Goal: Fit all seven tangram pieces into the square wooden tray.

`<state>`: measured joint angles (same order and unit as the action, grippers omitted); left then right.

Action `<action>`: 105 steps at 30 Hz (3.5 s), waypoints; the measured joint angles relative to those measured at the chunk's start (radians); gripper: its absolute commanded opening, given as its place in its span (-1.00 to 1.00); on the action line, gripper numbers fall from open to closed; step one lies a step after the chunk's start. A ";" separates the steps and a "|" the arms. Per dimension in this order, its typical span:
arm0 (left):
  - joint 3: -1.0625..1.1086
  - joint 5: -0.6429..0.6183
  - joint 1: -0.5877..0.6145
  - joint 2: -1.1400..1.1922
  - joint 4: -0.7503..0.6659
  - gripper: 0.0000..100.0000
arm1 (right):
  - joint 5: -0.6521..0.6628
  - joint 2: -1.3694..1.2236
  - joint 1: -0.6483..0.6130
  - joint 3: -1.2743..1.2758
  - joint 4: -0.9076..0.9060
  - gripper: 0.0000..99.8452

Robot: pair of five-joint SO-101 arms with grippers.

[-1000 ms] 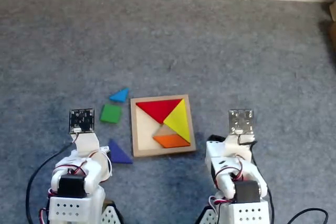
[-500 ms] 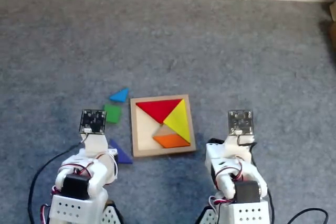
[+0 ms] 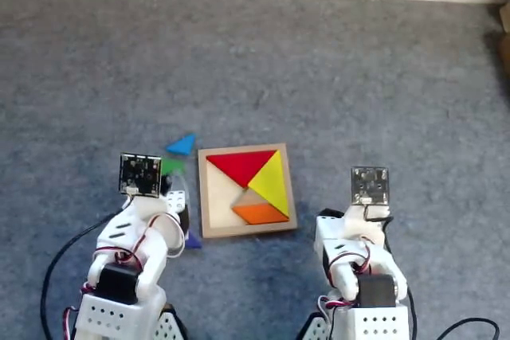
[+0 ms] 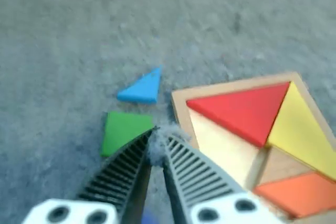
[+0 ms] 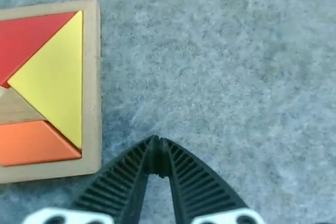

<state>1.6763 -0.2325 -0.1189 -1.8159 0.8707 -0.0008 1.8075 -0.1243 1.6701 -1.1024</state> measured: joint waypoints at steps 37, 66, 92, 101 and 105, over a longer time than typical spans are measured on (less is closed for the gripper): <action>-0.802 0.654 0.250 0.993 0.339 -0.47 | 0.000 0.000 0.003 0.000 0.031 -0.98; -1.384 0.391 0.247 2.119 0.345 -0.54 | 0.000 0.000 0.003 0.000 0.031 -0.98; -1.401 0.387 0.034 1.906 0.462 -0.97 | 0.000 0.000 0.043 0.000 0.031 -0.98; -1.401 0.385 -0.169 1.955 0.462 -0.96 | 0.000 0.000 0.043 0.000 0.031 -0.98; -1.404 0.388 -0.196 1.998 0.459 -0.83 | 0.000 0.000 0.043 0.000 0.031 -0.98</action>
<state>0.2723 0.1557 -0.3153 0.1818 1.3295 -0.0008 1.8075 -0.0813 1.6701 -1.0717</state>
